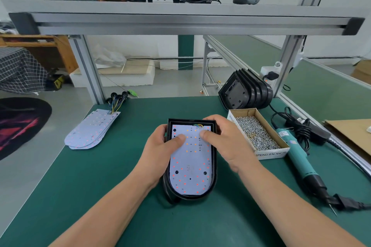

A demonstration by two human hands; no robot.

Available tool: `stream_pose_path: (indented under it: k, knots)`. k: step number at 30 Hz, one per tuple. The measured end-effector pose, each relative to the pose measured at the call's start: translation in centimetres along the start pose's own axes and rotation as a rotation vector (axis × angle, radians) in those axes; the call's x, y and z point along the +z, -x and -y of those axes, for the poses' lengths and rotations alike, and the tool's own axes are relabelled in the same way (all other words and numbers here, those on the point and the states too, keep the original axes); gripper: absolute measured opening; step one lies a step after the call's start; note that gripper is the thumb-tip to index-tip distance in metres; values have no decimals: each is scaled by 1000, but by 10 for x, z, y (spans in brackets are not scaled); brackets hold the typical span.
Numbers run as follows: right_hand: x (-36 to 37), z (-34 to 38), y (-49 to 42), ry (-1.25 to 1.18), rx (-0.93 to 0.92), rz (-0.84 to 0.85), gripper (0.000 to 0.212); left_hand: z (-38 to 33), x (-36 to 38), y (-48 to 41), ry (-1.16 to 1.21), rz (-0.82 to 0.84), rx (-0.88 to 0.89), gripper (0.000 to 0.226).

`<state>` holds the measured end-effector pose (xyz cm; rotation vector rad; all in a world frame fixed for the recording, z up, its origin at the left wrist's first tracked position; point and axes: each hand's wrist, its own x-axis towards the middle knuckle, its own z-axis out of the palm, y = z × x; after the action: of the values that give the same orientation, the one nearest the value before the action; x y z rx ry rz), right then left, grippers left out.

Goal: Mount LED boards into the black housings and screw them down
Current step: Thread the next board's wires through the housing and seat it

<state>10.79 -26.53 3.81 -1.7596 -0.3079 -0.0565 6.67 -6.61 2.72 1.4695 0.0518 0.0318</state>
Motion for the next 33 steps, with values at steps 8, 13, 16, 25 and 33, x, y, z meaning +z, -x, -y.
stream_pose_path:
  k: [8,13,16,25,33]
  knots:
    - [1,-3,1,3,10,-13,31,-1,-3,-2,-9,56,-58,21]
    - [5,-5,2,-32,116,27,36,2,1,0,1,-60,-10,16]
    - [-1,-5,-2,-62,126,5,34,4,-3,-1,-92,72,33,42]
    - [-11,-11,-5,-131,145,-60,31,16,2,-2,-253,200,80,44]
    - [-10,-13,-8,-161,90,-41,32,15,0,-1,-262,190,104,40]
